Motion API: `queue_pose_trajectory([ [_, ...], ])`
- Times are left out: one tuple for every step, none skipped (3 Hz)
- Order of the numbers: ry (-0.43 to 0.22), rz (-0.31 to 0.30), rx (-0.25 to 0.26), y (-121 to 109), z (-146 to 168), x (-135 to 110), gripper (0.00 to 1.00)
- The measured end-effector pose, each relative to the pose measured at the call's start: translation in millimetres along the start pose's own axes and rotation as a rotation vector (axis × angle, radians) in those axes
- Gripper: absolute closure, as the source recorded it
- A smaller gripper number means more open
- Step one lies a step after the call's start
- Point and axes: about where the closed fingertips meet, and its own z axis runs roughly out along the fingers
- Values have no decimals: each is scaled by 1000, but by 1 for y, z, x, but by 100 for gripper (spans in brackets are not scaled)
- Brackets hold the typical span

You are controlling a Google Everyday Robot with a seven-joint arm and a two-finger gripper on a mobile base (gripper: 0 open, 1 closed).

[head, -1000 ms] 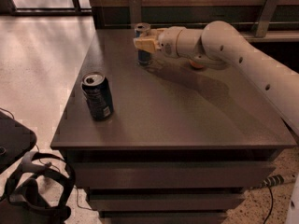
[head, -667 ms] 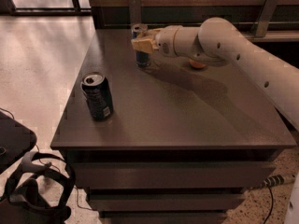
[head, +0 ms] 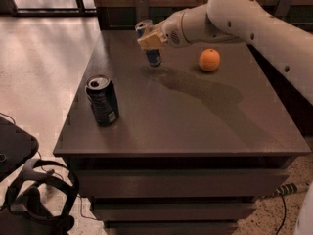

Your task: Knock redbull can over

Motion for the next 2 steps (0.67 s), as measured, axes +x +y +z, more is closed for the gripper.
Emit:
queue_pose_trajectory([
  [99, -46, -6, -1, -17, -8, 100],
  [207, -74, -24, -2, -34, -11, 100],
])
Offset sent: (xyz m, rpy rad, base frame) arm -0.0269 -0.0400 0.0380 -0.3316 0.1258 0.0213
